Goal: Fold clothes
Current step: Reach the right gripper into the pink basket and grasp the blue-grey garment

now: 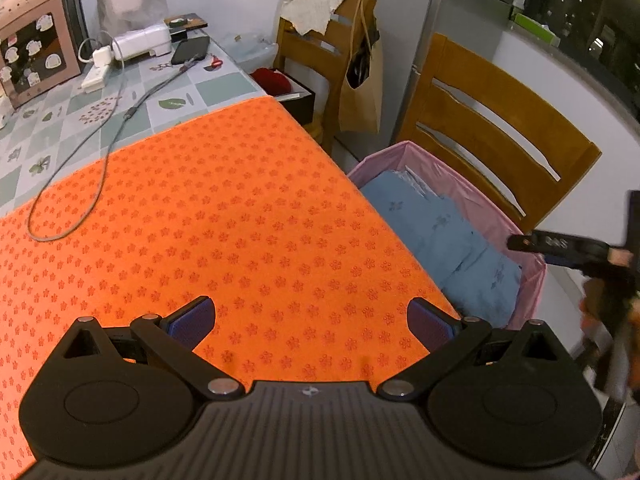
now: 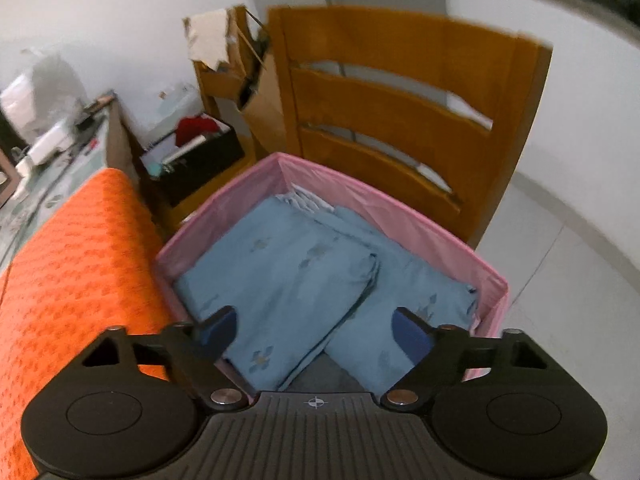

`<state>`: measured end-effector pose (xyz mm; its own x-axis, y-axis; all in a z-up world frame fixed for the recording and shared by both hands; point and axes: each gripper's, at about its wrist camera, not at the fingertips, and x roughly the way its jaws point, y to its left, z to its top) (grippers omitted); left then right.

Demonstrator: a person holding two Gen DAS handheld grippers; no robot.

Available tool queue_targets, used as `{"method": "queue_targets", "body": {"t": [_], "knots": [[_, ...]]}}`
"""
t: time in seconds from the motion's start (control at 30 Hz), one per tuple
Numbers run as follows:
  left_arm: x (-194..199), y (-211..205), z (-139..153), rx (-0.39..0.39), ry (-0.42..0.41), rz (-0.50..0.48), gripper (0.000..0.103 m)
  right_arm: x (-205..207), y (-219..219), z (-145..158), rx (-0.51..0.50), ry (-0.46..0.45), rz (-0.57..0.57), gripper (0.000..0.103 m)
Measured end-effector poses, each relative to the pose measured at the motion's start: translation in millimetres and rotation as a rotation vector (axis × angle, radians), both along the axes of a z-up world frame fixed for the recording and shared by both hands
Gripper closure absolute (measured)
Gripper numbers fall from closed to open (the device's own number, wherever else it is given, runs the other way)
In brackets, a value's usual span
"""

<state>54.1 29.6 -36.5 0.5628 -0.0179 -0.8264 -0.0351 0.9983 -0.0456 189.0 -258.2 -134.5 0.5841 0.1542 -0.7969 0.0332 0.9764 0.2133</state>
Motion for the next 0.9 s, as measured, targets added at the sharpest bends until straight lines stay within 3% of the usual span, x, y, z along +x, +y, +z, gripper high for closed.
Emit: {"method": "queue_targets", "body": {"t": [0.23, 0.4, 0.7, 0.83, 0.9], "knots": [[6, 4, 0, 0.013, -0.012, 0.006, 0.000, 65, -23, -68, 0.108, 0.050, -0.051, 0.025], [1, 13, -3, 0.005, 0.016, 0.069, 0.000, 105, -28, -117, 0.170, 0.110, -0.102, 0.025], [-21, 28, -3, 0.028, 0.059, 0.147, 0.000, 144, -16, -169, 0.222, 0.191, -0.112, 0.026], [-27, 34, -4, 0.013, 0.070, 0.184, 0.000, 154, -6, -181, 0.200, 0.223, -0.073, 0.035], [-30, 36, -4, 0.005, 0.071, 0.197, 0.000, 156, 2, -176, 0.186, 0.210, 0.001, 0.050]]}}
